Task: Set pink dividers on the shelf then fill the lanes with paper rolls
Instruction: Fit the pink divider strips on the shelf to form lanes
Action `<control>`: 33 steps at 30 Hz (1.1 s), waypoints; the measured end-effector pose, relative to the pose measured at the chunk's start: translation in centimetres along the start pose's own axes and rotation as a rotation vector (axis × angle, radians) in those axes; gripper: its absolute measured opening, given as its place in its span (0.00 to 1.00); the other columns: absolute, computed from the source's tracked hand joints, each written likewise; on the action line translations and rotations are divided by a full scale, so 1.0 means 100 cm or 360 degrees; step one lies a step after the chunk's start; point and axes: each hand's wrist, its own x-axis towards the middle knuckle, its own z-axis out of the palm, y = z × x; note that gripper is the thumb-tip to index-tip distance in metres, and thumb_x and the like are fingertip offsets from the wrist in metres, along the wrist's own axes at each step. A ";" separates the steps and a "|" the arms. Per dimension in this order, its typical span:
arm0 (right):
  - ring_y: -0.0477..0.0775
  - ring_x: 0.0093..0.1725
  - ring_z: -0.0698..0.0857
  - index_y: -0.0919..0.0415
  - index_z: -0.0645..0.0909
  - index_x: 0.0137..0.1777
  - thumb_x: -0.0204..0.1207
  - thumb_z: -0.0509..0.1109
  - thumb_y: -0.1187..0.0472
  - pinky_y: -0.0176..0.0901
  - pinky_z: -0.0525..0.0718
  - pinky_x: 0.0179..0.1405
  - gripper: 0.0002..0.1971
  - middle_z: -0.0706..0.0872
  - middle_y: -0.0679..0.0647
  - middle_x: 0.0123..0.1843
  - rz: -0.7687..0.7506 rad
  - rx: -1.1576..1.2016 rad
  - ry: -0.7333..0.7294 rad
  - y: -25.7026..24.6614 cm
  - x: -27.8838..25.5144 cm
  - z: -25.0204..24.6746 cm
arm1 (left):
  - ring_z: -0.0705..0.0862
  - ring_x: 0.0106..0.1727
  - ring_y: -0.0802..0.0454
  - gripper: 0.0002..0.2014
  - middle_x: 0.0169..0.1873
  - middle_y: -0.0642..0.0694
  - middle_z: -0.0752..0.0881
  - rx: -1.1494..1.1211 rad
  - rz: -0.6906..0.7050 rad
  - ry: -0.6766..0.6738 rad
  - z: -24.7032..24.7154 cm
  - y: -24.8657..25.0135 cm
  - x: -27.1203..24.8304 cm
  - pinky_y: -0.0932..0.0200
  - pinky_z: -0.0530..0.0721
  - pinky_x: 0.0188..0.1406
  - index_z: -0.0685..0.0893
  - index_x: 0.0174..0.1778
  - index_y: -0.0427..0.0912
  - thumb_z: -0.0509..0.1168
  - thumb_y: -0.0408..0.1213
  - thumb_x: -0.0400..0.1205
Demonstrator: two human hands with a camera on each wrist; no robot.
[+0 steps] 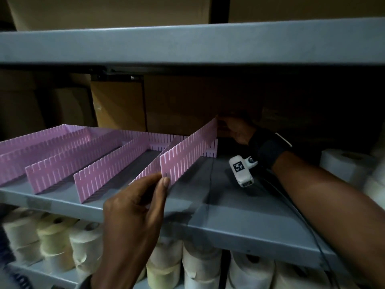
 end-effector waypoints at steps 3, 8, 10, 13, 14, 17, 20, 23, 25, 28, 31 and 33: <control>0.55 0.52 0.88 0.56 0.83 0.50 0.82 0.67 0.63 0.51 0.89 0.49 0.04 0.88 0.54 0.50 -0.0006 0.0032 -0.0041 0.002 0.008 0.002 | 0.90 0.40 0.71 0.07 0.39 0.68 0.89 -0.0006 -0.0026 0.0016 0.004 -0.003 0.002 0.66 0.87 0.41 0.87 0.51 0.62 0.71 0.43 0.80; 0.59 0.60 0.85 0.58 0.79 0.64 0.84 0.65 0.62 0.59 0.83 0.65 0.10 0.85 0.56 0.59 -0.0001 0.0033 -0.0059 0.013 0.017 0.005 | 0.90 0.40 0.69 0.07 0.39 0.67 0.90 0.0007 -0.0004 -0.0011 0.008 -0.007 0.004 0.65 0.87 0.40 0.88 0.51 0.60 0.71 0.43 0.80; 0.59 0.59 0.85 0.58 0.79 0.61 0.83 0.66 0.62 0.59 0.83 0.65 0.08 0.85 0.55 0.55 0.0003 0.0051 -0.0051 0.016 0.019 0.004 | 0.90 0.39 0.68 0.07 0.39 0.66 0.90 0.0016 -0.0003 -0.0012 0.010 -0.009 0.004 0.64 0.87 0.40 0.89 0.51 0.60 0.71 0.43 0.80; 0.58 0.56 0.85 0.57 0.80 0.56 0.84 0.65 0.62 0.59 0.84 0.63 0.05 0.86 0.55 0.52 0.0013 0.0057 -0.0076 0.017 0.022 0.002 | 0.90 0.39 0.68 0.07 0.40 0.66 0.90 0.0021 -0.0005 -0.0014 0.011 -0.010 0.004 0.67 0.87 0.41 0.88 0.51 0.61 0.71 0.43 0.81; 0.56 0.54 0.86 0.59 0.80 0.58 0.84 0.65 0.62 0.57 0.86 0.60 0.06 0.86 0.55 0.53 0.0010 0.0058 -0.0083 0.017 0.023 0.001 | 0.90 0.40 0.69 0.07 0.40 0.67 0.90 0.0019 -0.0009 -0.0016 0.011 -0.010 0.004 0.71 0.86 0.41 0.88 0.51 0.61 0.71 0.43 0.81; 0.55 0.53 0.87 0.59 0.79 0.64 0.83 0.66 0.62 0.52 0.89 0.51 0.11 0.86 0.54 0.54 -0.0005 0.0094 -0.0074 0.015 0.025 -0.002 | 0.90 0.41 0.69 0.06 0.40 0.67 0.90 0.0019 -0.0020 -0.0024 0.012 -0.010 0.004 0.75 0.84 0.42 0.89 0.51 0.59 0.71 0.43 0.80; 0.56 0.55 0.87 0.56 0.81 0.57 0.82 0.67 0.62 0.55 0.88 0.55 0.06 0.87 0.54 0.54 0.0006 0.0096 -0.0036 0.017 0.028 -0.003 | 0.90 0.40 0.67 0.06 0.40 0.64 0.91 0.0011 -0.0027 -0.0024 0.013 -0.010 0.003 0.69 0.87 0.41 0.91 0.51 0.56 0.71 0.43 0.81; 0.54 0.51 0.88 0.53 0.82 0.52 0.81 0.69 0.62 0.54 0.89 0.53 0.04 0.88 0.53 0.51 0.0004 0.0086 -0.0056 0.021 0.029 -0.005 | 0.90 0.39 0.67 0.07 0.40 0.62 0.92 0.0002 -0.0023 -0.0027 0.012 -0.009 0.003 0.67 0.88 0.42 0.90 0.53 0.57 0.71 0.42 0.80; 0.52 0.47 0.90 0.53 0.83 0.50 0.81 0.69 0.62 0.49 0.91 0.45 0.04 0.90 0.51 0.47 0.0005 0.0095 -0.0078 0.021 0.027 -0.006 | 0.91 0.39 0.67 0.08 0.41 0.60 0.92 0.0001 -0.0022 -0.0020 0.012 -0.008 0.002 0.65 0.89 0.43 0.91 0.54 0.54 0.72 0.42 0.80; 0.50 0.44 0.91 0.53 0.84 0.50 0.80 0.70 0.62 0.45 0.90 0.37 0.04 0.91 0.49 0.44 0.0000 0.0131 -0.0075 0.021 0.026 -0.006 | 0.91 0.40 0.66 0.08 0.42 0.60 0.92 -0.0007 -0.0026 0.0000 0.011 -0.006 0.001 0.67 0.88 0.44 0.92 0.53 0.52 0.72 0.42 0.80; 0.50 0.46 0.89 0.53 0.83 0.51 0.81 0.69 0.62 0.41 0.90 0.35 0.04 0.89 0.50 0.47 -0.0004 0.0097 -0.0077 0.021 0.025 -0.005 | 0.91 0.41 0.66 0.08 0.42 0.61 0.92 -0.0014 -0.0035 -0.0019 0.011 -0.004 -0.001 0.67 0.88 0.44 0.91 0.53 0.52 0.73 0.41 0.79; 0.51 0.48 0.88 0.53 0.81 0.52 0.82 0.68 0.62 0.40 0.89 0.35 0.04 0.87 0.51 0.49 0.0004 0.0062 -0.0089 0.020 0.025 -0.004 | 0.91 0.40 0.67 0.08 0.42 0.59 0.93 -0.0012 -0.0051 -0.0033 0.011 -0.004 -0.002 0.64 0.89 0.43 0.93 0.53 0.49 0.72 0.42 0.80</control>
